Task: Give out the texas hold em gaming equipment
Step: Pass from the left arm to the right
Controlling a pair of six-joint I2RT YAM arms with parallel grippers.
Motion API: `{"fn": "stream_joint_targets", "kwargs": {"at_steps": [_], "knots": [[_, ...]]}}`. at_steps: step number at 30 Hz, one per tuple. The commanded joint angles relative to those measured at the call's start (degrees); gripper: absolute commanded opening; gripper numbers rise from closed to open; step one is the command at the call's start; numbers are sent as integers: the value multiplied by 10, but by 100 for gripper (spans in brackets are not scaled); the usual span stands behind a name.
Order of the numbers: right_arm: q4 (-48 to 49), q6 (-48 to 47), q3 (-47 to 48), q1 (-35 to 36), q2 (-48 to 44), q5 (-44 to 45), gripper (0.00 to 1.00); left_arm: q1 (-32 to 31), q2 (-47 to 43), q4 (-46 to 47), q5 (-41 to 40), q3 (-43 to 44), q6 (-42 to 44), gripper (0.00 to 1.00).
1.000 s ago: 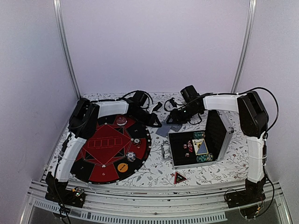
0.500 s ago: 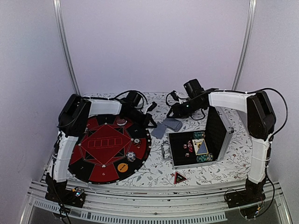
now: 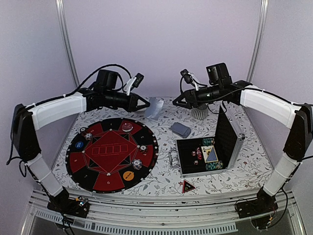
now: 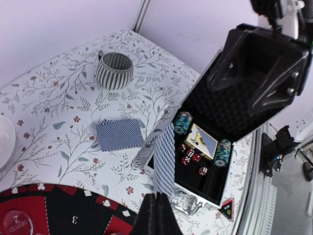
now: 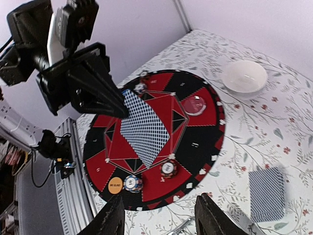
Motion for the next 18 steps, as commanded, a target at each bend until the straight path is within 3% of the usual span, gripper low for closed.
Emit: {"fn": "stream_joint_targets", "kwargs": {"at_steps": [1,7,11,15,18], "knots": [[65,-45,-34,44,-40,-74,52,-2,-104,6,9,-52,28,0],[148,-41,-43,88,-44,-109,67,-26,-215,8,19,-103,43,0],[186,-31,-34,113,-35,-113,69,-36,-250,13,24,-116,41,0],[214,-12,-28,121,-22,-118,59,-37,-260,9,29,-120,37,0],[228,5,-27,122,-16,-111,43,-38,-264,9,44,-124,34,0]]}}
